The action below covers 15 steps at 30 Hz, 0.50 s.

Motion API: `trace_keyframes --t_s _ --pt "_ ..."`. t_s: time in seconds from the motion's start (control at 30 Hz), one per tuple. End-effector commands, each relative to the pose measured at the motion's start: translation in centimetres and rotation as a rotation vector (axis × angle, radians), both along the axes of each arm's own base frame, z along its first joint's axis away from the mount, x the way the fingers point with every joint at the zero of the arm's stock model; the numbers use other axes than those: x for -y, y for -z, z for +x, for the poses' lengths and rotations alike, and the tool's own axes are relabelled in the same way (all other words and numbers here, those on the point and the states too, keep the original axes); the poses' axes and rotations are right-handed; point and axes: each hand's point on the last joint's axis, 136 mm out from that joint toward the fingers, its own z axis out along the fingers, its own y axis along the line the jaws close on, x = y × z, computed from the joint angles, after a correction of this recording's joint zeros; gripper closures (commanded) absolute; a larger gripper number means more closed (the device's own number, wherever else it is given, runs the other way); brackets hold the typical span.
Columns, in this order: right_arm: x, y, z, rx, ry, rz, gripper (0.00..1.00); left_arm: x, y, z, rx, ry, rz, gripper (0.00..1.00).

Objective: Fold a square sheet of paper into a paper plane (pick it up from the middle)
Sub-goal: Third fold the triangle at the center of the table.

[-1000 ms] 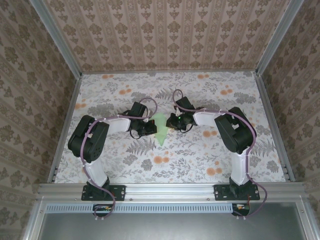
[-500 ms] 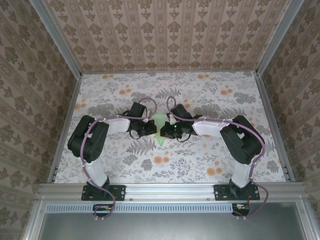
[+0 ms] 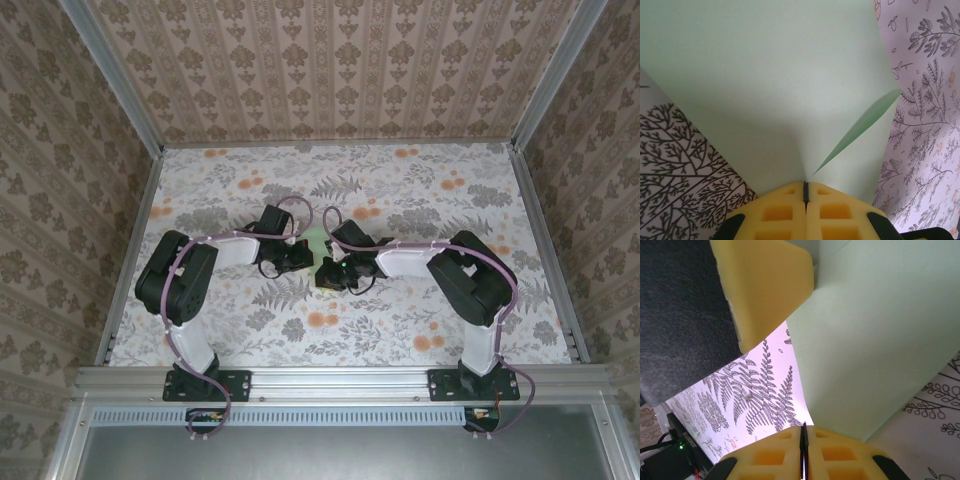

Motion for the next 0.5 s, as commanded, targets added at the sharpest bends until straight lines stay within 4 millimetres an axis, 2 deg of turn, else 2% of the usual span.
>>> trace_keyframes --t_s 0.0,0.47 --pt "0.3 1.1 -1.1 -0.048 -0.012 -0.018 0.88 -2.3 3.1 -1.5 -0.078 -0.044 0.106 1.0" --pt "1.0 2.9 -2.7 -0.092 -0.048 -0.056 0.88 -2.4 3.2 -1.5 -0.079 -0.049 0.107 1.0"
